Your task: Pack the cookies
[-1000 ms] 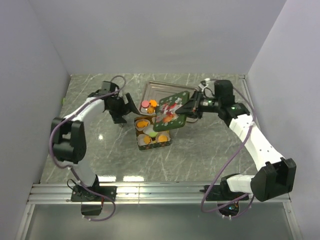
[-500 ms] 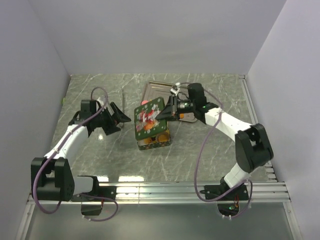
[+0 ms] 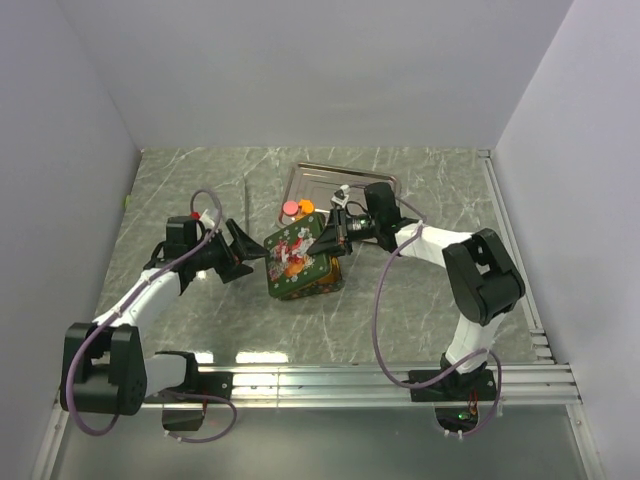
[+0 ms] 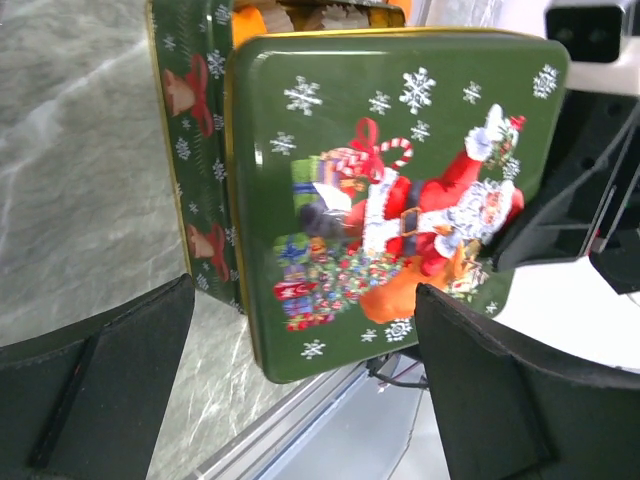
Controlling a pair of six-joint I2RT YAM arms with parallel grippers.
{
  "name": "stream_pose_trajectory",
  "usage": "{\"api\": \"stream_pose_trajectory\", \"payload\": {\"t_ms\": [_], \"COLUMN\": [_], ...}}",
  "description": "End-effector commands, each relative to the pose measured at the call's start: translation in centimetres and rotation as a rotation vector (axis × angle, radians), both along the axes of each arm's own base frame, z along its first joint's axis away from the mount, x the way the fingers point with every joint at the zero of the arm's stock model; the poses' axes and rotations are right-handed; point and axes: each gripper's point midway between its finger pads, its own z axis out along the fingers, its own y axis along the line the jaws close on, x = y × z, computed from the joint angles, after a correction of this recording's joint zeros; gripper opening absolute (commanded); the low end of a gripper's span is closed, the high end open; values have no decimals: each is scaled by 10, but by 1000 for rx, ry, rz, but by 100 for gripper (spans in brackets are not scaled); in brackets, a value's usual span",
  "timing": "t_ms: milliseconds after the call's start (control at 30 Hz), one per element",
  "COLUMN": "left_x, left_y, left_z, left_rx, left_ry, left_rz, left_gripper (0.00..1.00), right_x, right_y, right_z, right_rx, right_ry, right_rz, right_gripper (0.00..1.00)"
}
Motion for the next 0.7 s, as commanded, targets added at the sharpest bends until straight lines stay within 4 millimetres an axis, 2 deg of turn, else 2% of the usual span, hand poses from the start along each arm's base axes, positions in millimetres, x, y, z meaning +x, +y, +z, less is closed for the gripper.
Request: {"api": "stream_pose_trajectory", "payload": {"t_ms": [0,267,367,500,667], "left_x": [1,0,0,6,14], "left_y": [-12,-39,-40,-44,-49], "left_z": [1,-11,-16,-13,-8], "left_rx": [-26,-9,-5,-24,-18], "left_ry": [-38,-7,11,-7,-22], "left_rz": [-48,-115,-114,-120,-121], "left_gripper": [96,95,94,92,92], "right_x": [2,9,14,19,19], "right_y": [3,0,-6,-17,-27], "right_z": [3,-14,-17,-18,-34], "right_rx": [39,25,24,36,-11], "right_ry": [-52,-27,-19,-7,13], "right_rz": [27,-12,-37,-75,-77], "right_gripper": [0,0,0,0,0]}}
